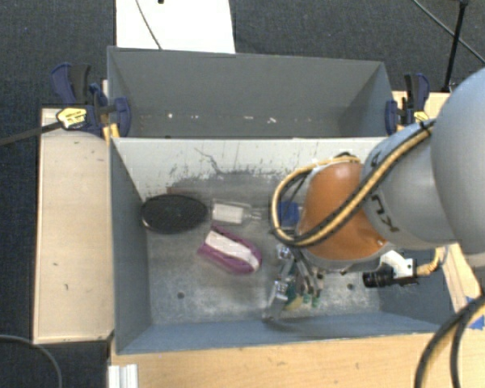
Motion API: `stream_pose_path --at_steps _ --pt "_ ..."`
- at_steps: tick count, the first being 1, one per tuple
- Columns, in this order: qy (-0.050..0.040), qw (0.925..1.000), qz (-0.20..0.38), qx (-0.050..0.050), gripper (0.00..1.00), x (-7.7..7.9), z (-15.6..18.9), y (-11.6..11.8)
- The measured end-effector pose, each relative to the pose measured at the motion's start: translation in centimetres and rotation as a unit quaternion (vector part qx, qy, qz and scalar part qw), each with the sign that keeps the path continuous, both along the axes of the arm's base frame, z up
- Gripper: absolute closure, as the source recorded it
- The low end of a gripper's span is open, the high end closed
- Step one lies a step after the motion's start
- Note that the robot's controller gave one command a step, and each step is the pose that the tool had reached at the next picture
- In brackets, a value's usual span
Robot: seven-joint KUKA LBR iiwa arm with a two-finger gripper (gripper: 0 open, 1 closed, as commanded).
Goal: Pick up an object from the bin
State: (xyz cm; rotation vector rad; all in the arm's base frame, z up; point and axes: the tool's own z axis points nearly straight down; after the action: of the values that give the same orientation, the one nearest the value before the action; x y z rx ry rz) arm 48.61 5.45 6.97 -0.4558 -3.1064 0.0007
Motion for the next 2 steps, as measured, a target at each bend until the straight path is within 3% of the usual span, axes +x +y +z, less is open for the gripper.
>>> stream_pose_path --at_steps 1,2 --pt "-0.0005 1.0 -0.003 0.0 1.0 0.0 0.0 0.0" --pt "-0.0048 0.9994 -0.035 0.001 1.0 2.9 5.1 0.5"
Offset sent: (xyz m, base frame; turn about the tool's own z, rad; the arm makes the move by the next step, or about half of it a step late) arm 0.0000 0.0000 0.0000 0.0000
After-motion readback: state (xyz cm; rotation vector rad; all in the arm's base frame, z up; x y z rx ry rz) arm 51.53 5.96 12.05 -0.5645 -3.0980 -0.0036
